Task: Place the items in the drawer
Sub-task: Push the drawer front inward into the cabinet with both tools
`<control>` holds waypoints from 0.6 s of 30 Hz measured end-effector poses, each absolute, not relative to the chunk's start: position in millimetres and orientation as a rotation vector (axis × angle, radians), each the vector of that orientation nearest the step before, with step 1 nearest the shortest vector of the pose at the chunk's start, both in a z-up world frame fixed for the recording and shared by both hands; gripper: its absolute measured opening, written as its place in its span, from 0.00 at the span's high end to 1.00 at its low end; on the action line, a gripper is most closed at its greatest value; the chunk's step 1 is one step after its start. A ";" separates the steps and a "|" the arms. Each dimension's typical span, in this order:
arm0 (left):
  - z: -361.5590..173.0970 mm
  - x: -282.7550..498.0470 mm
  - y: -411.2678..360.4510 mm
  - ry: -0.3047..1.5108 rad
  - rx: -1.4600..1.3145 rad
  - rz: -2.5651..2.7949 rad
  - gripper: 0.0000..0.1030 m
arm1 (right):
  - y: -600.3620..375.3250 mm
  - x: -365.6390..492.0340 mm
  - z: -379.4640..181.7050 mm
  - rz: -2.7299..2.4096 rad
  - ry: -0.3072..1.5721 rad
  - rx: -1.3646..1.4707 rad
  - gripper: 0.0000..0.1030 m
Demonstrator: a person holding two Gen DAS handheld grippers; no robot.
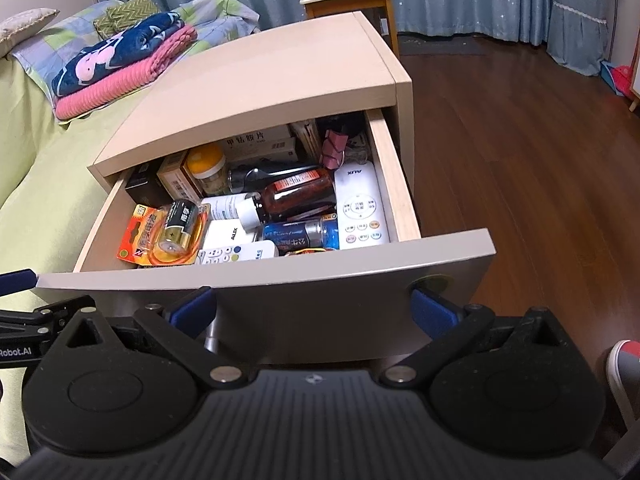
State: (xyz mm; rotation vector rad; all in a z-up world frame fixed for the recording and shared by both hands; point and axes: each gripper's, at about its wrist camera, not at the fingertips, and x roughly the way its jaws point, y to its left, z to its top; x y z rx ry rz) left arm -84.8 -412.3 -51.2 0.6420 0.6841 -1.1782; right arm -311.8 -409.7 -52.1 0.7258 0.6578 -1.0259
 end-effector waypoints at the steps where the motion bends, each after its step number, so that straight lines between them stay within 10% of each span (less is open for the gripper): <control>1: -51.2 -84.8 -410.8 0.685 0.641 -1.176 0.01 | -409.7 -311.7 -52.4 -1.025 0.659 0.725 0.00; 18: -56.8 -77.8 -408.9 0.716 0.638 -1.173 0.01 | -406.9 -299.6 -57.8 -1.043 0.661 0.719 0.00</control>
